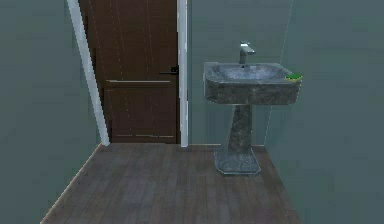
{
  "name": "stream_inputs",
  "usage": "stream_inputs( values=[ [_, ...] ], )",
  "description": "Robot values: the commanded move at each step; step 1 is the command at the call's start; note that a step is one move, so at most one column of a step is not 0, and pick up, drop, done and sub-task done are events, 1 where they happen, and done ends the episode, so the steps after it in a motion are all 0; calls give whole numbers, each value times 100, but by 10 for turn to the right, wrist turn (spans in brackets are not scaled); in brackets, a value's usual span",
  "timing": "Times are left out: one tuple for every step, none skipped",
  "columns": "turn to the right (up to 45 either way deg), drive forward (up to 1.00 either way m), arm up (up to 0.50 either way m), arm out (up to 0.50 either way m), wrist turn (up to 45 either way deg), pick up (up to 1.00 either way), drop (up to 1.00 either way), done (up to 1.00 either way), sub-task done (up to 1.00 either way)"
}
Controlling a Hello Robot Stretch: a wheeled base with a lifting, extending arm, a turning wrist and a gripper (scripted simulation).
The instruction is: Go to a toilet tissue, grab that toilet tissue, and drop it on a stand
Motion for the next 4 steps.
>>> stream_inputs(
  values=[
    [0,0,0,0,450,0,0,0,0],
    [0,0,0,0,180,0,0,0,0],
    [0,0,-24,0,0,0,0,0,0],
    [0,0,0,0,0,100,0,0,0]
  ],
)
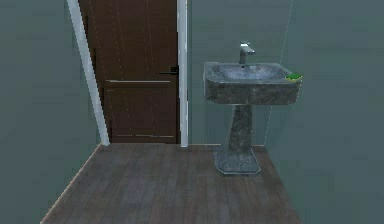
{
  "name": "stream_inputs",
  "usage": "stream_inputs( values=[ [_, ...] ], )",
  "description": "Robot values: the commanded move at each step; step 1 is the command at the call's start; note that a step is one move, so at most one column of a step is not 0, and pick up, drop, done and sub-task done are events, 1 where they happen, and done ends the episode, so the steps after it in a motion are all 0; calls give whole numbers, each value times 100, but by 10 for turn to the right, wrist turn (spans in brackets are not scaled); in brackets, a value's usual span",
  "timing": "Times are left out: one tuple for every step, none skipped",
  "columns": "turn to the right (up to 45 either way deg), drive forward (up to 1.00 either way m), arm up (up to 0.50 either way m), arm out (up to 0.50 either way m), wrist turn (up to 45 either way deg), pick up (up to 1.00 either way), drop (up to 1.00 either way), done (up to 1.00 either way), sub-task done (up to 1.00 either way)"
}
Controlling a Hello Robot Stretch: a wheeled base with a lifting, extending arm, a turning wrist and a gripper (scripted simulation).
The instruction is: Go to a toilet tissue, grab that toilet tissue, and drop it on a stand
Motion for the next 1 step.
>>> stream_inputs(
  values=[
    [0,0,10,0,0,0,0,0,0]
  ],
)
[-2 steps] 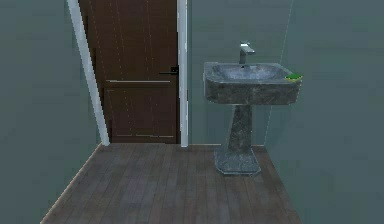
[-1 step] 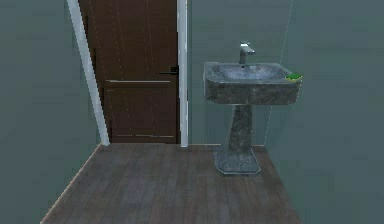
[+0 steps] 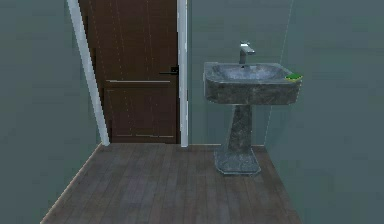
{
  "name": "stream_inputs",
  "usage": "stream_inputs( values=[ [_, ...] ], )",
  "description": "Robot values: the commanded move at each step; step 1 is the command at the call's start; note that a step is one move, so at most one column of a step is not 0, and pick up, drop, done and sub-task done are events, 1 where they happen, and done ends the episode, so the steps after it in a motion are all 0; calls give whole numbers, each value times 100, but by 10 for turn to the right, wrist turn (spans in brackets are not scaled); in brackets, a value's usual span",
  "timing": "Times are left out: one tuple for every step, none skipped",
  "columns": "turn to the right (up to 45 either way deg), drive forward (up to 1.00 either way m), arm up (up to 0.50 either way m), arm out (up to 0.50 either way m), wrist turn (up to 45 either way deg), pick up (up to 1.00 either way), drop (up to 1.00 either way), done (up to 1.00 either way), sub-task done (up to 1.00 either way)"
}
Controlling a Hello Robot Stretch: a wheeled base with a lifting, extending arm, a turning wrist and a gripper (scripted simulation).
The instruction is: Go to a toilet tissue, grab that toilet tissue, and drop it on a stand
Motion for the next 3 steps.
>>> stream_inputs(
  values=[
    [0,0,14,0,0,0,0,0,0],
    [0,0,0,0,-450,0,0,0,0],
    [0,0,0,0,-450,0,0,0,0]
  ],
)
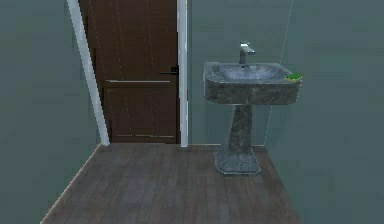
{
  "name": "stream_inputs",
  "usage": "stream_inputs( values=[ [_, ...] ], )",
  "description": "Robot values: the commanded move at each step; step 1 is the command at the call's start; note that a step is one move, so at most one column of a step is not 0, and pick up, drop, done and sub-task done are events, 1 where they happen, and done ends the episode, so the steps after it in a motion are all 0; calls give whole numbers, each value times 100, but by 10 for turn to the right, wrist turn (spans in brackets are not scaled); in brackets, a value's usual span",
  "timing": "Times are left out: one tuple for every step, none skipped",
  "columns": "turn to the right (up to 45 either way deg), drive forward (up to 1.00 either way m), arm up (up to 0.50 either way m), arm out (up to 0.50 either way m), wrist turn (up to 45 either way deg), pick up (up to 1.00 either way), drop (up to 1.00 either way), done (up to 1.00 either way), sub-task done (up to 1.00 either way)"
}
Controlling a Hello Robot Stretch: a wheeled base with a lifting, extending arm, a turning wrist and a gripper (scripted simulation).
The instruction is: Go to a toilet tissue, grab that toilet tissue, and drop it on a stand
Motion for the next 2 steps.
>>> stream_inputs(
  values=[
    [0,0,0,0,-120,0,0,0,0],
    [0,0,0,-18,0,0,0,0,0]
  ],
)
